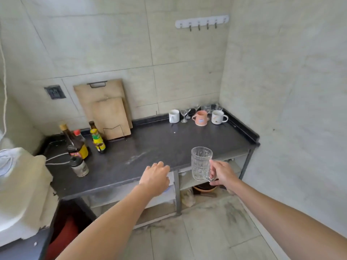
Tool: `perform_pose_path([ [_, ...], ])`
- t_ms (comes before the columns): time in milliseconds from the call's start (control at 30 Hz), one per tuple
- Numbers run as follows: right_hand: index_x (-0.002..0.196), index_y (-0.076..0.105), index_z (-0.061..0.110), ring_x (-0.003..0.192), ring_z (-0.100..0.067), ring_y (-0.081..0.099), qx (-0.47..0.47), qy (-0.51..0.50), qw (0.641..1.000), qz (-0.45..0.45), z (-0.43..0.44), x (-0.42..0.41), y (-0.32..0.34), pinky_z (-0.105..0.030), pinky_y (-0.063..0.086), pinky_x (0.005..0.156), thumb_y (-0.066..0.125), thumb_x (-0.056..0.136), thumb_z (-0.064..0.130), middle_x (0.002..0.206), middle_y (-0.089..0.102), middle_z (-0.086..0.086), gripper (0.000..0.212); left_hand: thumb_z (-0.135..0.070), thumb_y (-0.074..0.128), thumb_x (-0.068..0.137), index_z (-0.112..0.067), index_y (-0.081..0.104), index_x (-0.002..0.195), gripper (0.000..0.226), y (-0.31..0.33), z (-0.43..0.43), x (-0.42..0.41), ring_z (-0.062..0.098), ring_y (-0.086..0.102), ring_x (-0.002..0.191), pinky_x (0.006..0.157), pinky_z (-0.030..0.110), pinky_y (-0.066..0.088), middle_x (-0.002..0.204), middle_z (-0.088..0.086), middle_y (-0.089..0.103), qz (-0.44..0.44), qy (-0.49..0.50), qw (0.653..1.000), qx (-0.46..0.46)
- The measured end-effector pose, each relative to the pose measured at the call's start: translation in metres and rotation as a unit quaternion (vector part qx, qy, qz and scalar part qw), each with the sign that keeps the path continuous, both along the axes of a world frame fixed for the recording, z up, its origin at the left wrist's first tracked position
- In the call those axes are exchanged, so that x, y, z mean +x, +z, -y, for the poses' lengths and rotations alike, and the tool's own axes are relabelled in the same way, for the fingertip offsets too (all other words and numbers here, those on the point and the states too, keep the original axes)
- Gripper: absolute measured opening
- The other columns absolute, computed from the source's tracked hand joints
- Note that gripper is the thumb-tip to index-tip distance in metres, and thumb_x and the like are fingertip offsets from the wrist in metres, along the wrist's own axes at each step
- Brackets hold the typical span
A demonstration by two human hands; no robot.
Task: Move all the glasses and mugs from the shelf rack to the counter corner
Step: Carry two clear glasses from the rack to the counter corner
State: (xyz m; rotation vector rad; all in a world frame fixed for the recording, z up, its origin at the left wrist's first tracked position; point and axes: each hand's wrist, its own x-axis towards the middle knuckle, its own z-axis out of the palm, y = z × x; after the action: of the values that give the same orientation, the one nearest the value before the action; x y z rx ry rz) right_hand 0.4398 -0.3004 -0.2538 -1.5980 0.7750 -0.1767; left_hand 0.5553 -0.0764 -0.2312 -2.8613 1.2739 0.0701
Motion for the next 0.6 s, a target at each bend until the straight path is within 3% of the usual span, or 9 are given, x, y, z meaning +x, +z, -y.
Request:
perform_pose_path([
  [233, 0.053, 0.044, 0.023, 0.053, -0.020, 0.046, -0.001, -0.086, 0.996, -0.024, 0.093, 0.094, -0.016, -0.032, 0.045, 0.056, 0.048, 0.095, 0.036, 0.051, 0.047, -0.001, 0.045, -0.025, 0.040, 0.094, -0.014, 0.052, 0.118, 0.029, -0.022, 0.100, 0.127, 0.029, 0.050, 0.107, 0.088, 0.040, 0.040, 0.117, 0.009, 0.052, -0.015, -0.064, 0.998, 0.016],
  [367, 0.058, 0.044, 0.021, 0.048, -0.013, 0.048, -0.016, -0.131, 0.991, -0.035, 0.137, 0.134, -0.008, -0.031, 0.048, 0.054, 0.048, 0.096, 0.036, 0.053, 0.049, 0.000, 0.042, -0.025, 0.039, 0.094, -0.014, 0.051, 0.119, 0.030, -0.020, 0.156, 0.191, 0.029, 0.049, 0.108, 0.090, 0.040, 0.039, 0.118, 0.008, 0.051, -0.018, -0.093, 0.995, 0.028],
  [600, 0.066, 0.044, 0.013, 0.054, -0.019, 0.042, -0.022, -0.158, 0.985, -0.060, 0.223, 0.182, -0.019, -0.030, 0.041, 0.054, 0.047, 0.098, 0.028, 0.054, 0.046, -0.003, 0.036, -0.026, 0.039, 0.094, -0.015, 0.051, 0.119, 0.030, -0.043, 0.253, 0.252, 0.028, 0.049, 0.109, 0.090, 0.039, 0.039, 0.118, 0.007, 0.051, -0.047, -0.116, 0.991, 0.047],
])
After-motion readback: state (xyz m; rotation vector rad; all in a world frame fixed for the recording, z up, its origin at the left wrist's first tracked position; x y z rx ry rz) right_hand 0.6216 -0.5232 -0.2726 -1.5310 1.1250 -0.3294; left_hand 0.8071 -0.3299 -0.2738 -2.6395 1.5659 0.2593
